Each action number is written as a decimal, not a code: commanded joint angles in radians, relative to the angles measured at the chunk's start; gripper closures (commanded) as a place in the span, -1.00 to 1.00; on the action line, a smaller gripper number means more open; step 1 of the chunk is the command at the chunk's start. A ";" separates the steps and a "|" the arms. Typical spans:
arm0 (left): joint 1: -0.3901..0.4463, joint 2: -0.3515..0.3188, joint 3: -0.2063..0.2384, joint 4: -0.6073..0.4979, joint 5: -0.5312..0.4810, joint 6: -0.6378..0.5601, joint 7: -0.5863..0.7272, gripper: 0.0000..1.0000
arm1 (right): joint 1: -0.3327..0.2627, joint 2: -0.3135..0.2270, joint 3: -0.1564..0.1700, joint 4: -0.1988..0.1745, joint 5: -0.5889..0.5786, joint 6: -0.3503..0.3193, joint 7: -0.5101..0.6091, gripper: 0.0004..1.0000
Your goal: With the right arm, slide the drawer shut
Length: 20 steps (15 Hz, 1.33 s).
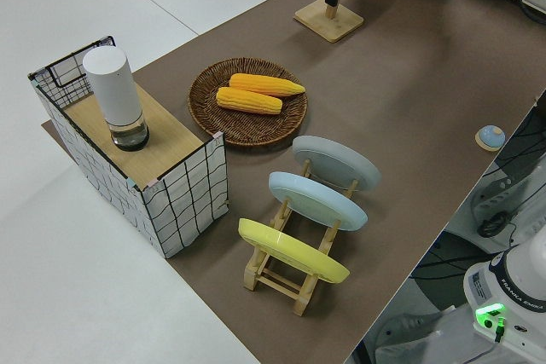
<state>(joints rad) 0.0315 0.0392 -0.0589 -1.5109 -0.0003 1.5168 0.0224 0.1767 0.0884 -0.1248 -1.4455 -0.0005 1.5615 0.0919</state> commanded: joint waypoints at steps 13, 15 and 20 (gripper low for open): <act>0.005 0.011 -0.007 0.024 0.017 -0.020 0.010 -0.99 | 0.000 -0.007 0.004 0.036 0.033 -0.058 -0.020 1.00; 0.005 0.011 -0.007 0.024 0.017 -0.020 0.010 -0.99 | 0.000 -0.009 0.010 0.051 0.034 -0.077 -0.015 1.00; 0.005 0.011 -0.007 0.024 0.017 -0.020 0.010 -0.99 | 0.069 -0.010 0.013 0.057 0.030 -0.077 0.090 1.00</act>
<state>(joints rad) 0.0315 0.0392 -0.0589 -1.5109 -0.0003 1.5168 0.0224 0.1994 0.0798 -0.1105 -1.3978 0.0106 1.4993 0.1018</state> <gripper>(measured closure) 0.004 0.991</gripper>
